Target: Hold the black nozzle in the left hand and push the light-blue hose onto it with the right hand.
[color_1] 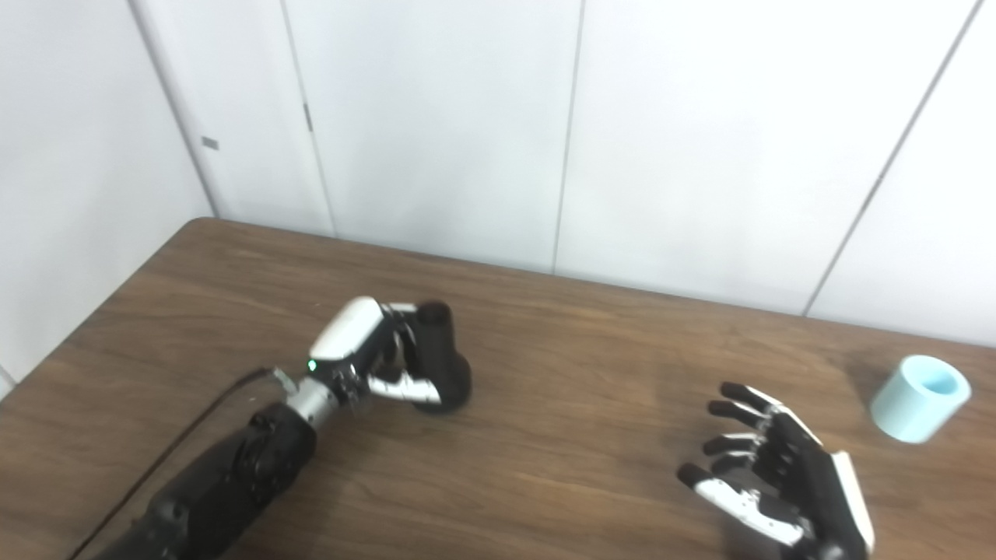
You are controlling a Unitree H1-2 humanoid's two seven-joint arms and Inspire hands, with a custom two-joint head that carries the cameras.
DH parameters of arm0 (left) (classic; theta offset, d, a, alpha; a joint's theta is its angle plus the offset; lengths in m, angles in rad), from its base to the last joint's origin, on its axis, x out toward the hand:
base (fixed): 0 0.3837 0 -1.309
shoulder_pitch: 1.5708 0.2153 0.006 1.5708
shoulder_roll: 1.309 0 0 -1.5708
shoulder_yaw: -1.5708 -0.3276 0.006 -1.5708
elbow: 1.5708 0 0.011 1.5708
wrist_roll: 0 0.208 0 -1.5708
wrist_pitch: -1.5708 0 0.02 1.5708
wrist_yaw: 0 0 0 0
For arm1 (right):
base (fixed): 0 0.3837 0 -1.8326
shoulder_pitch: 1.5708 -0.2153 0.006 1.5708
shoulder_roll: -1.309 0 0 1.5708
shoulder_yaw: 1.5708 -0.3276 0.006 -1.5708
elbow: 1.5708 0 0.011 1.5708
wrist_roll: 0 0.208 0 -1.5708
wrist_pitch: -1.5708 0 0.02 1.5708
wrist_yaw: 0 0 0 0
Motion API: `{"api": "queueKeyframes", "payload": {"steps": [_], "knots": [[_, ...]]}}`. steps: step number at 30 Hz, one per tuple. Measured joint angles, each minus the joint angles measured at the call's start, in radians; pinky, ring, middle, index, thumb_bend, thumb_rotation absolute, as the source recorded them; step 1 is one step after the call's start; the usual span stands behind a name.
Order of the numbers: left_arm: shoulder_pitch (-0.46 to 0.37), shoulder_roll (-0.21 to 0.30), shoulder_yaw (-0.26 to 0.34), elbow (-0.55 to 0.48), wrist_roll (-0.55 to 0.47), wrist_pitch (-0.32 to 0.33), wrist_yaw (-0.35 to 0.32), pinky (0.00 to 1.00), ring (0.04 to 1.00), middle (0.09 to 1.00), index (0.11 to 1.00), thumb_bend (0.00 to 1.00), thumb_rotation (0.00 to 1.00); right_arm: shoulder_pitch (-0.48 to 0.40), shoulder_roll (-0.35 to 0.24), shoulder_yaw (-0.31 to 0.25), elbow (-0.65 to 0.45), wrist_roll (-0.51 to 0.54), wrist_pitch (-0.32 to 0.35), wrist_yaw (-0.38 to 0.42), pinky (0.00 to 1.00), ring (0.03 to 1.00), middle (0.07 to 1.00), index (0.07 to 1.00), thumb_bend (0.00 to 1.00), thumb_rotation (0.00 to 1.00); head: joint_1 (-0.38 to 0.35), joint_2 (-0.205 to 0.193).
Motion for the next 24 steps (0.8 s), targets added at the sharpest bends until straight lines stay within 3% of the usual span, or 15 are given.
{"api": "queueKeyframes", "payload": {"steps": [6, 15, 22, 24], "knots": [[0.032, -0.045, -0.028, -0.081, 0.018, -0.025, -0.072, 0.29, 0.385, 0.444, 0.517, 0.50, 0.00, -0.006, -0.004, 0.000, 0.039, -0.002, -0.080, 0.000, 0.39, 0.515, 0.679, 0.702, 0.66, 0.19, -0.045, 0.014], [0.042, -0.097, -0.044, -0.114, 0.046, -0.063, -0.128, 0.25, 0.378, 0.427, 0.517, 0.50, 0.00, -0.005, -0.002, 0.001, 0.036, -0.017, -0.076, -0.005, 0.41, 0.523, 0.668, 0.717, 0.66, 0.24, -0.103, 0.035], [0.028, -0.129, -0.067, -0.105, 0.056, -0.108, -0.171, 0.24, 0.384, 0.422, 0.512, 0.50, 0.00, -0.004, 0.002, 0.002, 0.032, -0.020, -0.076, -0.007, 0.40, 0.523, 0.665, 0.714, 0.68, 0.24, -0.138, 0.028], [0.020, -0.129, -0.085, -0.095, 0.058, -0.124, -0.173, 0.24, 0.426, 0.469, 0.489, 0.50, 0.00, -0.002, 0.008, 0.002, 0.021, -0.021, -0.072, -0.009, 0.41, 0.534, 0.671, 0.720, 0.68, 0.22, -0.157, 0.026]]}}
